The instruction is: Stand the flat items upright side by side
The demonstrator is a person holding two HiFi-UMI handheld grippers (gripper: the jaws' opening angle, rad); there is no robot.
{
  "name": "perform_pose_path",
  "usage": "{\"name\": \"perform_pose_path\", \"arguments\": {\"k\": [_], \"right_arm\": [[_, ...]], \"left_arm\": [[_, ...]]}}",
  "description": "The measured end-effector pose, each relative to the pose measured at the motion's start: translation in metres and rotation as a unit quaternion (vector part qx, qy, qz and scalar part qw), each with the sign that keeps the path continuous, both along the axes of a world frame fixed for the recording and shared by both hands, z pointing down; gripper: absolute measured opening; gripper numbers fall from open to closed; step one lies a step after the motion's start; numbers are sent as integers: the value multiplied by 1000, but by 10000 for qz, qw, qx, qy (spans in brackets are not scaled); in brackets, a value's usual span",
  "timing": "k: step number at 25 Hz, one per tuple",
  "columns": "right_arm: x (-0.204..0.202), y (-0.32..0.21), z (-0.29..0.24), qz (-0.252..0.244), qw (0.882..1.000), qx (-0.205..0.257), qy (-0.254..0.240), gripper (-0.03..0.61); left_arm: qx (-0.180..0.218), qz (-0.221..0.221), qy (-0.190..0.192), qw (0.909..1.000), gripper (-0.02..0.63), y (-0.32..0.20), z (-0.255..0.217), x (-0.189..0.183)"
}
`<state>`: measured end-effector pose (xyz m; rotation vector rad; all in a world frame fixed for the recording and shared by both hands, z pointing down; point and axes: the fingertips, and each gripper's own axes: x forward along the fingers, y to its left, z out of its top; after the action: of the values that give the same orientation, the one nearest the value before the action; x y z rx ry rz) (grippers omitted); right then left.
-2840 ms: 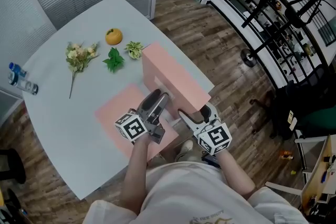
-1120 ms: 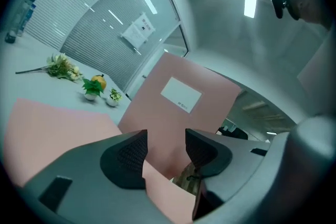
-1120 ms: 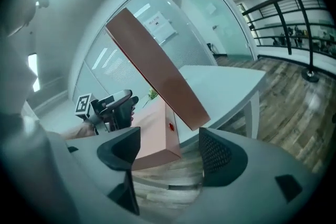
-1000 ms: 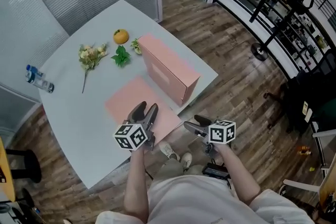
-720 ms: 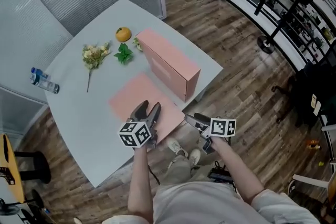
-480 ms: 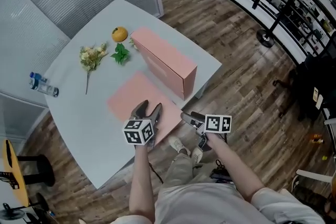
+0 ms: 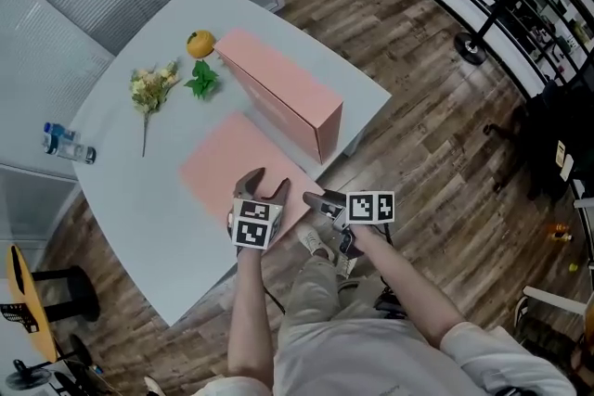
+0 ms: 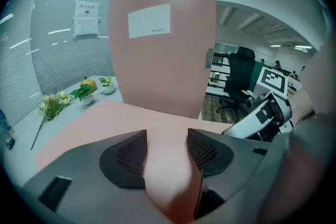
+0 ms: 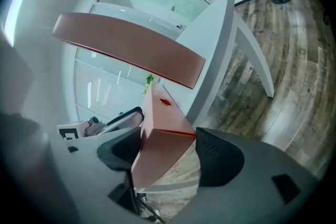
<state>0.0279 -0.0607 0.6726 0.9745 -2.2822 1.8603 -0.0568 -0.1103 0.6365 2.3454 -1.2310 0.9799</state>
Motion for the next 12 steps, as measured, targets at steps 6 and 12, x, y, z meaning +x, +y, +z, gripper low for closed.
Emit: {"name": "perform_pose_path", "arguments": {"k": [6,12], "right_arm": [[1,0,0,-78,9999,72,-52,336],[2,3,-1,-83,10000,-26,8,330]], "left_arm": [[149,-15,-27,9999,249,0,-1,0],[234,-1,13,9997,249,3,-2,0]]}}
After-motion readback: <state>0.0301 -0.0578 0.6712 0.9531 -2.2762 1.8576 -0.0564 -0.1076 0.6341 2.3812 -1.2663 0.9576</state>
